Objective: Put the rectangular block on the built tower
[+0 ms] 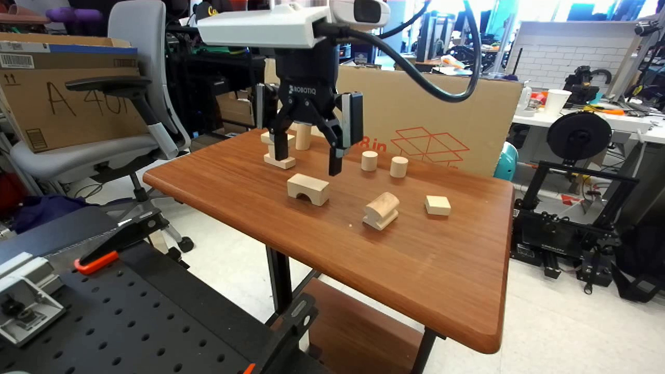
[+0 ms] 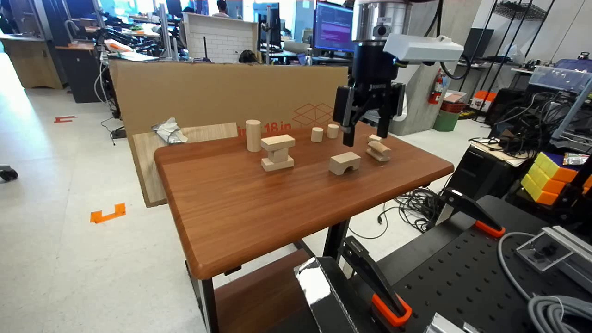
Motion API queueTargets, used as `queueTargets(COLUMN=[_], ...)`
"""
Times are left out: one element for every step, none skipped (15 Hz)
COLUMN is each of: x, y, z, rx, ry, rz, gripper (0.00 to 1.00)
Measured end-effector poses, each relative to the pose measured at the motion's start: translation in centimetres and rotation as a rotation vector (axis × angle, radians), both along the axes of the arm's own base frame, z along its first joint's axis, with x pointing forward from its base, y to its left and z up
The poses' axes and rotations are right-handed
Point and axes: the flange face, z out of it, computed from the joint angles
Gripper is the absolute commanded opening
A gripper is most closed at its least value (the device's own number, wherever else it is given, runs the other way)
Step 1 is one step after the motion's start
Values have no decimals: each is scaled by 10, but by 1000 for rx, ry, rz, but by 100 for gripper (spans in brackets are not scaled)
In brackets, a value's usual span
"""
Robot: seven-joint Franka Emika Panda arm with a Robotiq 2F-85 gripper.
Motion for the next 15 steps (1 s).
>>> queueTargets(x=[2,4,6,8,10,12,14,15,17,18,19,19,20,21,21], y=[1,1,2,3,4,5,5,7,8,9,11,12,14,15,16], z=[-4,-8,-13,-17,-21,-25,-28,-31,-34,-36,-38,-39,-40,-42,-44], rx=[0,0,0,0,0,0,-1,-1,-1,-1,-1,-2,-2,-3,-4], ry=[4,10,14,19,23,27,30,33,35,36,38,39,40,42,43], rz=[2,3,4,6,7,8,10,12,14,17,20,22,24,24,25], gripper=[100,100,100,100,100,100,100,100,100,100,100,100,100,100,75])
